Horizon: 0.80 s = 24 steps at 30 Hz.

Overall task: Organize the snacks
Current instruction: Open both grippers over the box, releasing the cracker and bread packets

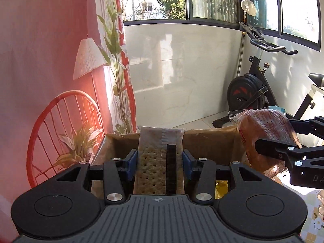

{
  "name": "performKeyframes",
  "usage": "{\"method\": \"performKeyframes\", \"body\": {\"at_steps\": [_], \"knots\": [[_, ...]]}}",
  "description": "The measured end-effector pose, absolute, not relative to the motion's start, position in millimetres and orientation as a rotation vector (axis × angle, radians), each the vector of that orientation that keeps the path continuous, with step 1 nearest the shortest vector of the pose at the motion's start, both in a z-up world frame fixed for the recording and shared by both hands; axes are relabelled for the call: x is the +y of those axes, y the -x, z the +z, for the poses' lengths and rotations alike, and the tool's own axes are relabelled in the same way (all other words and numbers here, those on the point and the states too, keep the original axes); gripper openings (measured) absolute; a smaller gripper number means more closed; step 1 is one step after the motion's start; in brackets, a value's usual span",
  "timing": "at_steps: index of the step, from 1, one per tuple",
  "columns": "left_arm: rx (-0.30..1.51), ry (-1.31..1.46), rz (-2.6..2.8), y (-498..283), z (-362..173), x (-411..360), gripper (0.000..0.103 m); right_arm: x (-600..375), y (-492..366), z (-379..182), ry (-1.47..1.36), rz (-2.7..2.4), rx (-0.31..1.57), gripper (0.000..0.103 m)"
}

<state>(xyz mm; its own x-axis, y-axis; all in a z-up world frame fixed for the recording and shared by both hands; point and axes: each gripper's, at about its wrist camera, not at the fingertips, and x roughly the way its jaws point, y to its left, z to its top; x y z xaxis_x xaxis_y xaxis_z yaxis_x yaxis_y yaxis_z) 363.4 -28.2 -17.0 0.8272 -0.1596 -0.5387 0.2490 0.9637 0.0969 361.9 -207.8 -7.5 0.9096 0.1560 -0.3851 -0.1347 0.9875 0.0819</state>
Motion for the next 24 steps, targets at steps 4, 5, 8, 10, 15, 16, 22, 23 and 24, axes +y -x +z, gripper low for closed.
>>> {"method": "performKeyframes", "body": {"at_steps": [4,5,8,10,15,16,22,23,24], "knots": [[0.566,-0.149,-0.193,-383.1,-25.7,-17.2,0.049,-196.1,-395.7,-25.8,-0.068,0.172,0.451,0.073],[0.568,-0.15,-0.185,-386.3,-27.9,-15.0,0.049,-193.5,-401.8,-30.4,-0.07,0.172,0.467,0.073],[0.56,-0.151,-0.156,-383.7,-32.5,-13.1,0.052,-188.4,-412.1,-41.7,-0.075,0.178,0.49,0.074],[0.558,-0.156,-0.153,-381.1,-32.7,-11.2,0.066,-187.0,-413.0,-43.2,-0.084,0.189,0.487,0.075],[0.543,-0.171,-0.157,-368.0,-25.6,-11.8,0.068,-193.6,-388.4,-29.1,-0.093,0.198,0.441,0.078],[0.538,-0.17,-0.166,-363.8,-23.4,-12.7,0.068,-196.0,-380.7,-26.4,-0.094,0.197,0.434,0.078],[0.518,-0.187,-0.227,-324.4,-13.6,-38.7,0.07,-219.2,-328.6,-20.0,-0.118,0.166,0.418,0.08],[0.516,-0.192,-0.244,-315.2,-13.9,-45.6,0.07,-224.4,-319.5,-20.9,-0.123,0.155,0.421,0.08],[0.514,-0.194,-0.254,-308.4,-13.9,-50.6,0.07,-230.6,-309.4,-22.4,-0.131,0.146,0.427,0.08]]}}
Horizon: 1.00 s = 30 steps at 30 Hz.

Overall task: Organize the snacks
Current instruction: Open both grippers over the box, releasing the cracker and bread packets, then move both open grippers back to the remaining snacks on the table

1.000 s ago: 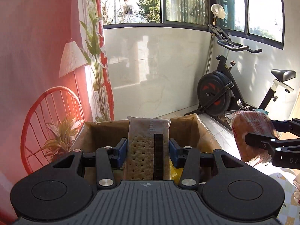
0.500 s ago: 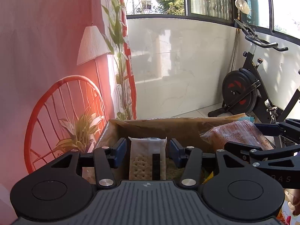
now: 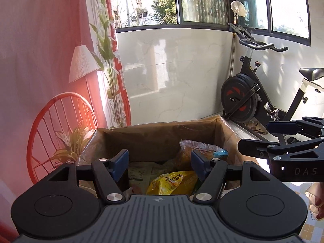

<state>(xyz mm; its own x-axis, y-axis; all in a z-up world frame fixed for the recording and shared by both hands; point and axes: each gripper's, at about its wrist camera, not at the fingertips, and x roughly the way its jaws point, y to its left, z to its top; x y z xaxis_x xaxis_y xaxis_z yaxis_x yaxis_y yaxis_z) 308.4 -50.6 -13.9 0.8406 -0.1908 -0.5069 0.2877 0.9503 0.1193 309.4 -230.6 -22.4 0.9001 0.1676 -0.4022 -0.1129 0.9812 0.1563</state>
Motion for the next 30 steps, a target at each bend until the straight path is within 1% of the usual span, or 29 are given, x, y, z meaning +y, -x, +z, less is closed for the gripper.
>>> {"method": "performKeyframes", "body": {"at_steps": [6,15,23,30], "knots": [[0.532,-0.171,-0.34,-264.9,-32.9,-82.4,0.07,-269.2,-243.0,-42.0,-0.145,0.078,0.452,0.08],[0.621,-0.209,-0.443,-216.0,-100.8,-136.5,0.07,-314.4,-167.8,-106.5,-0.181,-0.04,0.515,0.08],[0.73,-0.227,-0.447,-211.4,-167.8,-153.6,0.069,-323.3,-138.4,-170.8,-0.189,-0.117,0.619,0.079],[0.77,-0.264,-0.442,-211.1,-192.9,-167.5,0.069,-337.4,-128.0,-195.6,-0.267,-0.142,0.652,0.077]]}}
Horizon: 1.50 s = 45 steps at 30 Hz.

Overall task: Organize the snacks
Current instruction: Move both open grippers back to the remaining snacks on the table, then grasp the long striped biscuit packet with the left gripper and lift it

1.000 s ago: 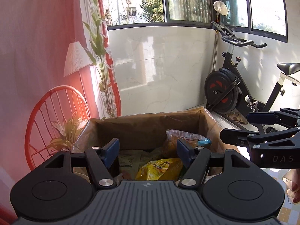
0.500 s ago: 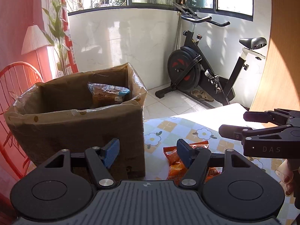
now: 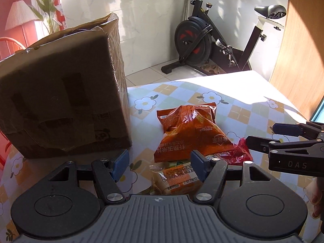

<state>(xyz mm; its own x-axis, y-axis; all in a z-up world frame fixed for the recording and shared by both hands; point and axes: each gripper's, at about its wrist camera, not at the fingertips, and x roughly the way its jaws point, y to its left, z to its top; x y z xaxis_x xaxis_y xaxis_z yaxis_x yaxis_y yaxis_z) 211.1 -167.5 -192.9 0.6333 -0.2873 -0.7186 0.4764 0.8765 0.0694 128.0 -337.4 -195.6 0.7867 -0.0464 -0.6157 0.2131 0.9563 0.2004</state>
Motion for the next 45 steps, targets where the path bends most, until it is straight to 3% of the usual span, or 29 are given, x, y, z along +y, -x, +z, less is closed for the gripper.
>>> {"method": "performKeyframes", "body": {"at_steps": [34,45], "knots": [[0.884,-0.281,-0.773,-236.2,-237.2,-201.9,0.07,-350.3,-145.8,-226.4,-0.205,-0.072,0.76,0.074],[0.882,-0.43,-0.748,-221.0,-253.7,-204.3,0.07,-349.6,-150.4,-229.4,-0.2,-0.059,0.777,0.074]]}}
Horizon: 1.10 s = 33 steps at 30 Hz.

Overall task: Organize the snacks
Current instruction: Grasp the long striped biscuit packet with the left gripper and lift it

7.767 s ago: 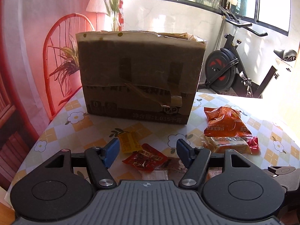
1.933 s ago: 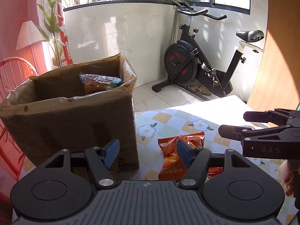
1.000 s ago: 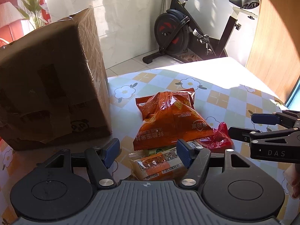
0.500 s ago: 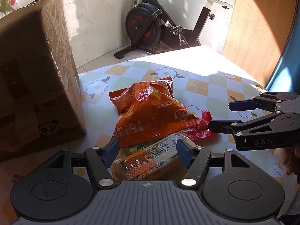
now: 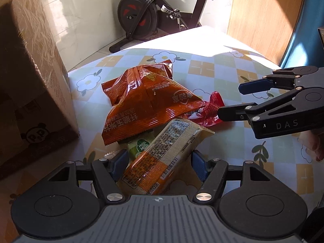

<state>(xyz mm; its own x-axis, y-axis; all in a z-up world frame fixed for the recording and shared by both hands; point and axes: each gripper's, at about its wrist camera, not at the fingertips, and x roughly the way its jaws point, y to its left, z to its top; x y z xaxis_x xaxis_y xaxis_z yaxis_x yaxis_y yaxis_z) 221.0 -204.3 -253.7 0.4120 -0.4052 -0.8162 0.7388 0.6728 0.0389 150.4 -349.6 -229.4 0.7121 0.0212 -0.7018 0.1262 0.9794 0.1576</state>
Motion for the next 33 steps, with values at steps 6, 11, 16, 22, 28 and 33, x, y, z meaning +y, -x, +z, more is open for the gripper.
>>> {"method": "performKeyframes", "body": {"at_steps": [6,11,16,22,28,33], "knots": [[0.874,-0.413,-0.754,-222.1,-255.5,-209.0,0.067,-345.8,-151.5,-231.3,-0.128,-0.03,0.8,0.074],[0.876,-0.415,-0.7,-213.7,-247.4,-205.1,0.038,-343.6,-153.2,-232.7,-0.039,0.035,0.814,0.074],[0.862,-0.295,-0.67,-209.4,-236.7,-182.6,0.038,-338.5,-161.9,-235.6,0.05,0.19,0.787,0.074],[0.843,-0.176,-0.617,-205.9,-224.9,-165.2,0.038,-332.2,-185.1,-242.4,0.139,0.26,0.807,0.074],[0.831,-0.097,-0.575,-201.7,-219.6,-157.5,0.038,-333.2,-200.7,-256.7,0.155,0.267,0.887,0.074],[0.823,-0.066,-0.555,-198.3,-220.5,-154.1,0.038,-338.6,-191.4,-258.2,0.073,0.262,0.885,0.072]]}}
